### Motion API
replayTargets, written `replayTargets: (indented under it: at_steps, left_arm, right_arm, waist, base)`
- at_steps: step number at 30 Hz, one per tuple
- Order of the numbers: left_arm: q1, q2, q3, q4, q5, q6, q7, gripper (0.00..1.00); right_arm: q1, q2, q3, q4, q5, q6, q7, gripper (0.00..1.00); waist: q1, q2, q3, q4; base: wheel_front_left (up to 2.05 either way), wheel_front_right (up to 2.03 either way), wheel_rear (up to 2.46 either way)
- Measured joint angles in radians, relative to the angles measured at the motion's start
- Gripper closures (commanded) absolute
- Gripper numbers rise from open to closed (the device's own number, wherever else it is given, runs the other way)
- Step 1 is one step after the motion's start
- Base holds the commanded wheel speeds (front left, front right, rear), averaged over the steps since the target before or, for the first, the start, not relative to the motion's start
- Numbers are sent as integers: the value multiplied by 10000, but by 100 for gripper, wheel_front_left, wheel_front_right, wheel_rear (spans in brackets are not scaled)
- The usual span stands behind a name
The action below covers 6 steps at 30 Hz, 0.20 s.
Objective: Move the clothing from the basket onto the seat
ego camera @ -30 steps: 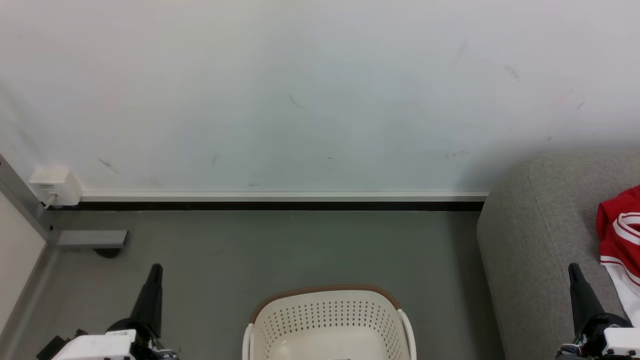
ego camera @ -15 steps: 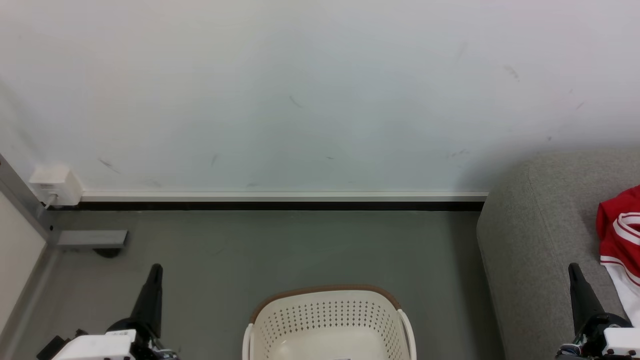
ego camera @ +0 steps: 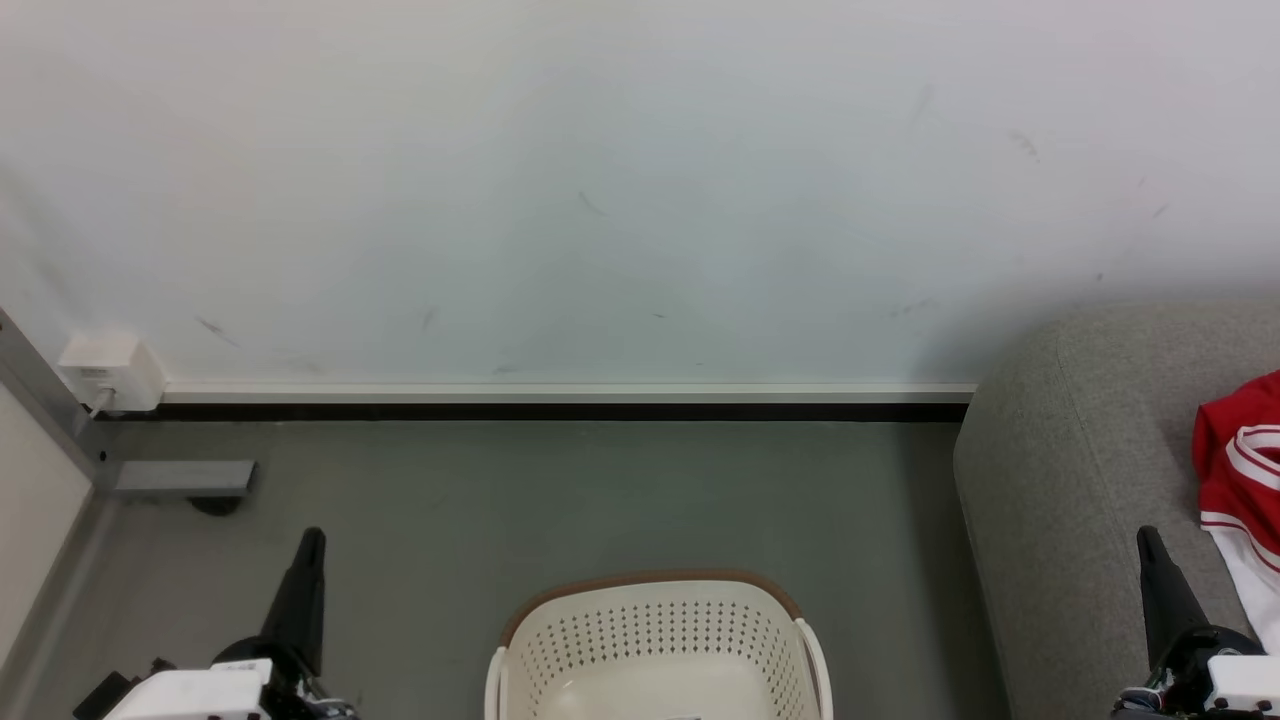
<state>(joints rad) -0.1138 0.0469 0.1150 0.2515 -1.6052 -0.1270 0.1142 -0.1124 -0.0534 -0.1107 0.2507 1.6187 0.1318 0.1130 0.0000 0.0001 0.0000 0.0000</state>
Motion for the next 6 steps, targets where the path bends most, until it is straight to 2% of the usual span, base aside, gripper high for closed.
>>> replayTargets:
  at_steps: [6]
  left_arm:
    - [0, 0, 0, 0, 0, 0, 0, 100]
  right_arm:
    - [-1, 0, -2, 0, -2, 0, 2, 100]
  waist:
    - [0, 0, 0, 0]
  base:
    - [0, 0, 0]
